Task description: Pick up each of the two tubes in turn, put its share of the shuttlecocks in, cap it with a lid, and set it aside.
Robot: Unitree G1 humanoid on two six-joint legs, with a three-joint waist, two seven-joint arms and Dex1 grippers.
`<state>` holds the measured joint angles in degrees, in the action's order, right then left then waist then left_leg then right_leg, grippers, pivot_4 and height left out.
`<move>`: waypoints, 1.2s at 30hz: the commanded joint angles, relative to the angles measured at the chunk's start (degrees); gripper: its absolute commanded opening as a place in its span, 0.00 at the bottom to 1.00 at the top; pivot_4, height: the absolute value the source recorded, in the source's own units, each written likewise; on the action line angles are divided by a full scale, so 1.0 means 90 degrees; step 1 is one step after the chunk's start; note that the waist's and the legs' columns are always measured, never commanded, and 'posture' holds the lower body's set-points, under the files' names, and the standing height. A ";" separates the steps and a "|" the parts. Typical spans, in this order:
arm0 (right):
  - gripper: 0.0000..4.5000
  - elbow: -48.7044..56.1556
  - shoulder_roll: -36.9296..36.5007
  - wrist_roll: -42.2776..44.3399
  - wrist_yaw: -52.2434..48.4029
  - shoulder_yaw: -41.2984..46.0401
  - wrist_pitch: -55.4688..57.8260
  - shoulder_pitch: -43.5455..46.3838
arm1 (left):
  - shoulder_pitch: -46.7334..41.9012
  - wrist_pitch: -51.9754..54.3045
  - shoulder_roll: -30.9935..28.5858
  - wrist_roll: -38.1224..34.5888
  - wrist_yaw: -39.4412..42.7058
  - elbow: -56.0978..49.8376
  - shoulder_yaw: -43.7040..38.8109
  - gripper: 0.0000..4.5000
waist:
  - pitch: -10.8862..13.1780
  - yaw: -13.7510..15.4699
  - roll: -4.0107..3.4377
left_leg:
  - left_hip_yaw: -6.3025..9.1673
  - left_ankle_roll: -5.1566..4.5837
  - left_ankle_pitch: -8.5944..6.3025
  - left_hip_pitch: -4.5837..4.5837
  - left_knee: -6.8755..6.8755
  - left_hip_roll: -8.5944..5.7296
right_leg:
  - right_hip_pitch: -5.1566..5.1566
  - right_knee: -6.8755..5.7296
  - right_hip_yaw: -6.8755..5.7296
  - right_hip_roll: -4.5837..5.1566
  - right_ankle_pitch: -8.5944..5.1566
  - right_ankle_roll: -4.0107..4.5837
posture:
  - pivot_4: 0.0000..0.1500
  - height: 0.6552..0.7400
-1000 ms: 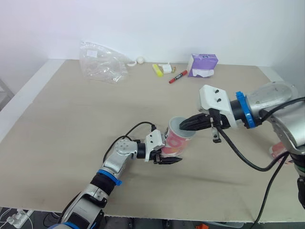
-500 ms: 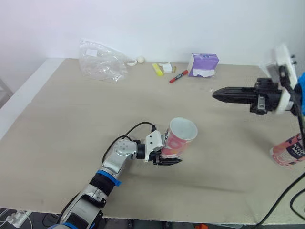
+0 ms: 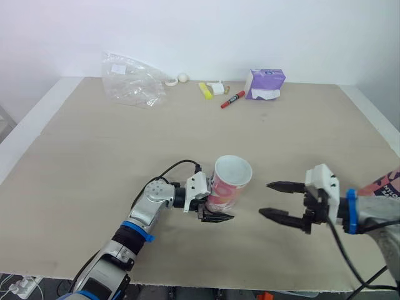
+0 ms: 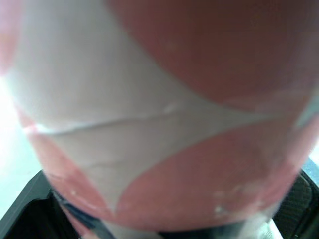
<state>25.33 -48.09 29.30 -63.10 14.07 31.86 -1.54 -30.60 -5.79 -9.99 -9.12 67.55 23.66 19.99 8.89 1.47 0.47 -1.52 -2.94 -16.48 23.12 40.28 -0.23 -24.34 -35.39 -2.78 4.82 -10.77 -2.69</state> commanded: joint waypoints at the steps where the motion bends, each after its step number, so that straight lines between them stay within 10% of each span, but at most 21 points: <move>1: 0.99 0.0045 0.0268 -0.0369 0.0217 -0.0441 -0.0697 -0.0010 | -0.0010 0.0080 -0.0254 -0.0155 0.0181 -0.0421 -0.0166 1.00 | 0.0003 0.0000 0.0005 | 0.0001 0.0000 0.0000 0.0000 0.0000 0.0002 | 0.0000 0.0000 0.0002 -0.0004 0.0000 0.0001 | 1.00 1.00; 19: 0.99 -0.0485 0.1432 -0.0999 0.1249 -0.1808 -0.1214 0.0495 | 0.0662 0.1155 -0.1914 -0.0908 0.0579 -0.2407 -0.0819 1.00 | 0.0024 0.0006 0.0012 | -0.0006 0.0006 -0.0004 0.0005 0.0000 0.0001 | -0.0008 0.0000 0.0031 -0.0012 0.0012 0.0029 | 1.00 1.00; 36: 0.99 -0.1014 0.2305 -0.1274 0.1579 -0.2612 -0.1397 0.1159 | 0.1390 0.1973 -0.1976 -0.1536 -0.0034 -0.3532 -0.1102 1.00 | 0.0027 -0.0036 0.0010 | -0.0009 0.0011 -0.0001 -0.0002 0.0000 0.0005 | -0.0006 -0.0002 0.0038 -0.0023 0.0006 0.0047 | 1.00 1.00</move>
<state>15.86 -27.74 17.76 -49.10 -9.12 20.57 7.93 -18.52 12.94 -27.61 -22.50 67.63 -5.78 10.87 9.13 1.14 0.56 -1.60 -2.84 -16.49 23.10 40.27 -0.19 -24.39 -35.41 -2.43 4.61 -10.72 -2.25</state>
